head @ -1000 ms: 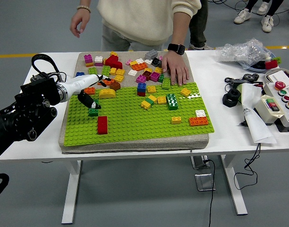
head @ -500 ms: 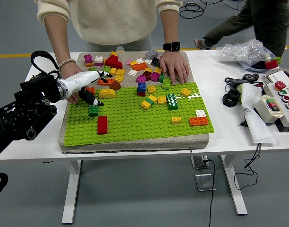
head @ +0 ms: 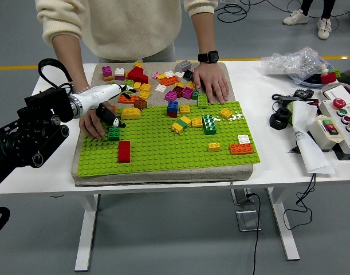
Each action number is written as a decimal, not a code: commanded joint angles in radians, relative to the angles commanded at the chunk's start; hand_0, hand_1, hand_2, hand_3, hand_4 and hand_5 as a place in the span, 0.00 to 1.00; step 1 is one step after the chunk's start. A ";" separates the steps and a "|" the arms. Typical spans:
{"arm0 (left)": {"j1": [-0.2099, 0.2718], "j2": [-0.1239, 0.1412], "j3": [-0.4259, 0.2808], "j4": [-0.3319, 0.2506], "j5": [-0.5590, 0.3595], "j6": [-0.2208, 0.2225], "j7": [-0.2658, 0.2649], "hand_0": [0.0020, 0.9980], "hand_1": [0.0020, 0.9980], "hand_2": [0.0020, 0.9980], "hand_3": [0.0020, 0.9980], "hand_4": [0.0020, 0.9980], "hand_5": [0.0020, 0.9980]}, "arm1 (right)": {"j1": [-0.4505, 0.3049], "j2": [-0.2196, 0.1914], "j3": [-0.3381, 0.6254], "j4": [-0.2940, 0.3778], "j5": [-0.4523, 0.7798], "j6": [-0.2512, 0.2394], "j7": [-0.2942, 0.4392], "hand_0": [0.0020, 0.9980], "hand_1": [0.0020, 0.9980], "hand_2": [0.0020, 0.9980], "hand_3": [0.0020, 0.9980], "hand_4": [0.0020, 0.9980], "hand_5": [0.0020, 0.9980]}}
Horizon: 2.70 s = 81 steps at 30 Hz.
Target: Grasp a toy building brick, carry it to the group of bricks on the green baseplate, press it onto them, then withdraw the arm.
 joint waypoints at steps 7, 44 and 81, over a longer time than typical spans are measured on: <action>-0.024 0.001 0.048 0.039 -0.018 -0.008 -0.005 0.99 0.96 0.85 0.95 0.93 0.08 | 0.002 -0.001 -0.002 0.000 0.000 0.001 0.001 0.78 0.71 0.75 0.77 1.00 0.77; -0.050 0.000 0.072 0.066 -0.015 -0.024 -0.003 0.98 0.96 0.84 0.95 0.93 0.08 | 0.002 -0.001 -0.003 0.000 0.000 0.002 0.001 0.78 0.71 0.75 0.77 1.00 0.77; -0.046 -0.013 0.040 0.064 -0.003 -0.030 0.005 0.98 0.96 0.83 0.94 0.92 0.07 | 0.000 0.000 -0.005 0.000 -0.012 0.005 -0.001 0.78 0.71 0.75 0.77 1.00 0.77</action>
